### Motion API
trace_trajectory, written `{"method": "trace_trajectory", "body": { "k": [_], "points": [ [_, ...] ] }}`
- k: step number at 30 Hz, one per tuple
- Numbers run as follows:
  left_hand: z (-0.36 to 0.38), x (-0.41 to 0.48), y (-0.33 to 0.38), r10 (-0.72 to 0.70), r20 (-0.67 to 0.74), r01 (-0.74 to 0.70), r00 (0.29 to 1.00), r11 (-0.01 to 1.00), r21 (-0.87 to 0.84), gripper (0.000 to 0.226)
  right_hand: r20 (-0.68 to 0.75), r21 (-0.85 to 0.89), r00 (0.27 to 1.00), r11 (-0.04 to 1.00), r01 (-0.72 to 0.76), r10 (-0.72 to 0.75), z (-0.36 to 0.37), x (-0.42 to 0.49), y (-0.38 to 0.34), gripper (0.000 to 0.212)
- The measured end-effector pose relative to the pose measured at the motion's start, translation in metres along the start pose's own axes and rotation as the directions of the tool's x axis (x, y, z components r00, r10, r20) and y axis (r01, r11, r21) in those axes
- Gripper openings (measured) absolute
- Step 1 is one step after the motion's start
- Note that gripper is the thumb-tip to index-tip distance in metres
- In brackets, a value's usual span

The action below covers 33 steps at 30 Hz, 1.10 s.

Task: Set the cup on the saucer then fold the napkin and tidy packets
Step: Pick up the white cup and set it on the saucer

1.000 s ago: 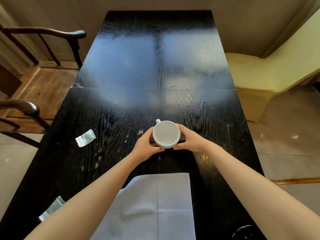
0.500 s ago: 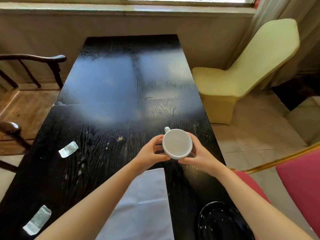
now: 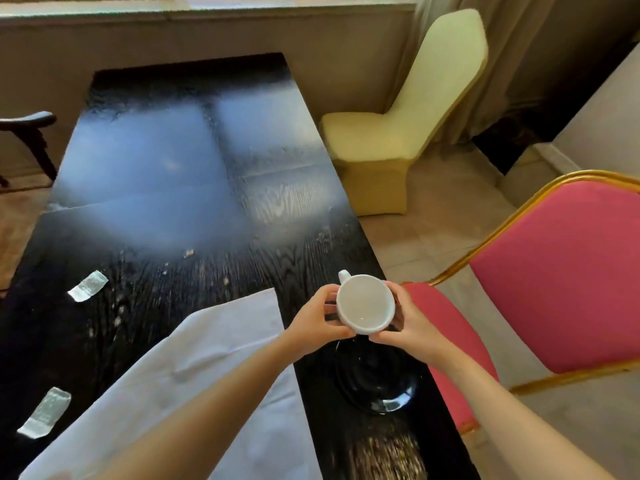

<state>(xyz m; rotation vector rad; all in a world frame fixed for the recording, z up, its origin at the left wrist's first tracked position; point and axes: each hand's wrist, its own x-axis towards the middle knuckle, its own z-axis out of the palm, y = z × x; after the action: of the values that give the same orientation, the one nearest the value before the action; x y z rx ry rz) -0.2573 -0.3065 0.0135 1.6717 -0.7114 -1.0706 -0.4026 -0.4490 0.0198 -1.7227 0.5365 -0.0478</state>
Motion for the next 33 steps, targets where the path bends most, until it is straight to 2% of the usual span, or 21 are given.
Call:
{"method": "trace_trajectory", "body": {
  "k": [7,15,26,33],
  "points": [
    [0.049,-0.026,-0.032,-0.083,0.055,0.079,0.995,0.994,0.074,0.066,-0.040,-0.042,0.993,0.993,-0.114,0.113,0.008,-0.054,0.047,0.086],
    [0.070,-0.032,-0.050,-0.140,0.035,0.135,0.989,0.983,0.123,0.067,-0.054,-0.067,0.988,0.987,-0.149,0.146,0.015,-0.070,0.067,0.083],
    [0.071,-0.028,-0.052,-0.159,0.046,0.150,0.986,0.978,0.147,0.072,-0.143,-0.067,0.977,0.983,-0.172,0.161,0.027,-0.072,0.074,0.092],
    [0.071,-0.028,-0.046,-0.151,0.037,0.130,0.988,0.933,0.336,0.080,-0.076,-0.137,0.975,0.966,-0.219,0.210,0.019,-0.069,0.072,0.102]
  ]
}}
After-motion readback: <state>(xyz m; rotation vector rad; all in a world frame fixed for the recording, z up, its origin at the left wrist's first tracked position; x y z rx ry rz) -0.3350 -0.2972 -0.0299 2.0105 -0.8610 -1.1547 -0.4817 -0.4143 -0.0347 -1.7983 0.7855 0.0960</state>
